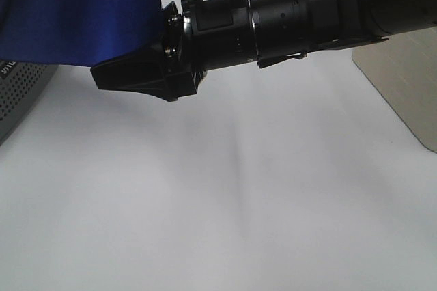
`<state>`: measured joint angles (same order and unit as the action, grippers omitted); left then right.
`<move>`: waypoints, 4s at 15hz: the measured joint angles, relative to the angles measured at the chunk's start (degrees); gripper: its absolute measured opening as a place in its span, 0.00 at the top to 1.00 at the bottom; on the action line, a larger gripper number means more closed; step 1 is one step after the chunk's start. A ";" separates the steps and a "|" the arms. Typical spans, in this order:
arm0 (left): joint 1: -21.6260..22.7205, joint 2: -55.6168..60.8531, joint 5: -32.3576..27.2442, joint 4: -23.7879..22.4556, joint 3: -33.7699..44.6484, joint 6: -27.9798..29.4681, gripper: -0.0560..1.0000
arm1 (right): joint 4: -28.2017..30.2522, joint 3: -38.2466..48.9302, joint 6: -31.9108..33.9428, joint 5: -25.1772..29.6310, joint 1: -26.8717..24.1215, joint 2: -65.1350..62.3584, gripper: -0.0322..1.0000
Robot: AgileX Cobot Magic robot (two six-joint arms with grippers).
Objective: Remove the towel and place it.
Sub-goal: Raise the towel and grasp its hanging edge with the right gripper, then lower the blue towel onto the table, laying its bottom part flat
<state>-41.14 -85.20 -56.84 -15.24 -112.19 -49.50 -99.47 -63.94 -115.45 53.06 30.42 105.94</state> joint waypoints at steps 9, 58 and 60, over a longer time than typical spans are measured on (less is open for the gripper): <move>0.00 0.00 0.00 0.00 0.00 0.00 0.95 | 0.00 -0.06 0.80 -0.97 0.00 0.00 0.91; 7.33 -9.80 47.10 -17.70 0.00 42.74 0.95 | 100.55 -42.63 97.57 -19.94 -10.60 -21.37 0.95; 10.94 -9.80 47.61 -17.70 0.00 46.87 0.95 | 99.87 -42.63 97.57 -23.78 -10.60 -19.88 0.95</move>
<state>-30.19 -95.00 -9.22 -32.95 -112.19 -2.64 0.40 -106.57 -17.88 29.28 19.82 86.06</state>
